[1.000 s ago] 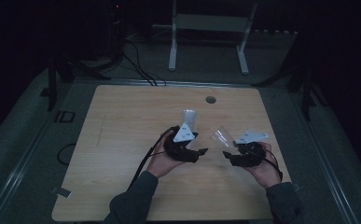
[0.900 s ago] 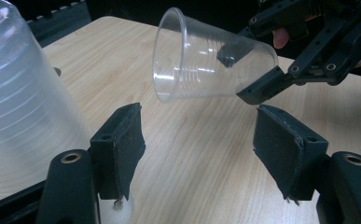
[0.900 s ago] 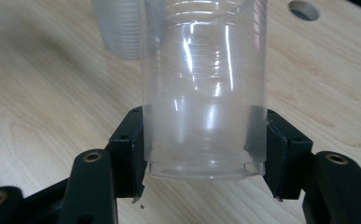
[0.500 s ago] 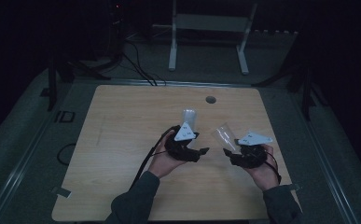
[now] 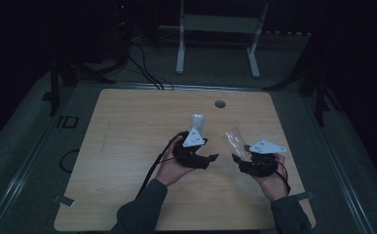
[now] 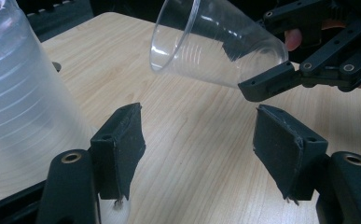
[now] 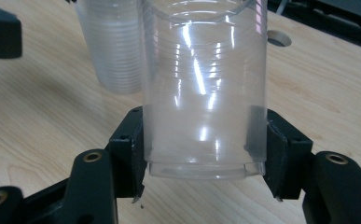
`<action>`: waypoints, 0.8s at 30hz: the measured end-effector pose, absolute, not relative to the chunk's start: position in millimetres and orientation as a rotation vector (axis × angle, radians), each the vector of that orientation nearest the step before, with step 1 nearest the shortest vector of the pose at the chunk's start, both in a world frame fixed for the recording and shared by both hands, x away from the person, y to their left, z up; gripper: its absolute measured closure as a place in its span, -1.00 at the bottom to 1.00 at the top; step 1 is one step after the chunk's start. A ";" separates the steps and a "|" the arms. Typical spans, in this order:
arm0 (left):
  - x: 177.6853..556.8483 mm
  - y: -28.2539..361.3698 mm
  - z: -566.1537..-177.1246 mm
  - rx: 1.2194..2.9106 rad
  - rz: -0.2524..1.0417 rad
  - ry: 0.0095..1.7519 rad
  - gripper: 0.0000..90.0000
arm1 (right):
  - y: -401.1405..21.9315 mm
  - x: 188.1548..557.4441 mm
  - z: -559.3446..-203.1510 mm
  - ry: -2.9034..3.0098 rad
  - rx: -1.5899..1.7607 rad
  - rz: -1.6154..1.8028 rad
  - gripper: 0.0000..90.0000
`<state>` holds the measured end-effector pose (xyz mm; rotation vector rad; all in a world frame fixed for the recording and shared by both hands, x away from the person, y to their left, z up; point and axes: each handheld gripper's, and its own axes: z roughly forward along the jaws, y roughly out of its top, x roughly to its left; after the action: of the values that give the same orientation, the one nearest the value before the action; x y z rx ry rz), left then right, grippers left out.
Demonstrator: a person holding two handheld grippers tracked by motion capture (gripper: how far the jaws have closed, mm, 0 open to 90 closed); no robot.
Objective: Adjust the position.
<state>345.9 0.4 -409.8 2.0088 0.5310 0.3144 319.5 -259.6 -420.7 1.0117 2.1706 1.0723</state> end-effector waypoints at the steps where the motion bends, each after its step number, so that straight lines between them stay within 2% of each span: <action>1: 346.1 0.2 -409.8 2.008 0.312 0.531 -0.27 | -259.5 319.2 -420.3 2.167 1.011 1.078 -0.08; 24: 348.3 -4.4 -410.2 2.010 0.289 0.559 -0.27 | -256.9 310.5 -414.8 2.057 0.992 1.170 -0.08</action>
<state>348.3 -4.4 -410.2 2.0095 0.5586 0.2894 310.5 -256.9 -414.8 0.9919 2.0569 1.1697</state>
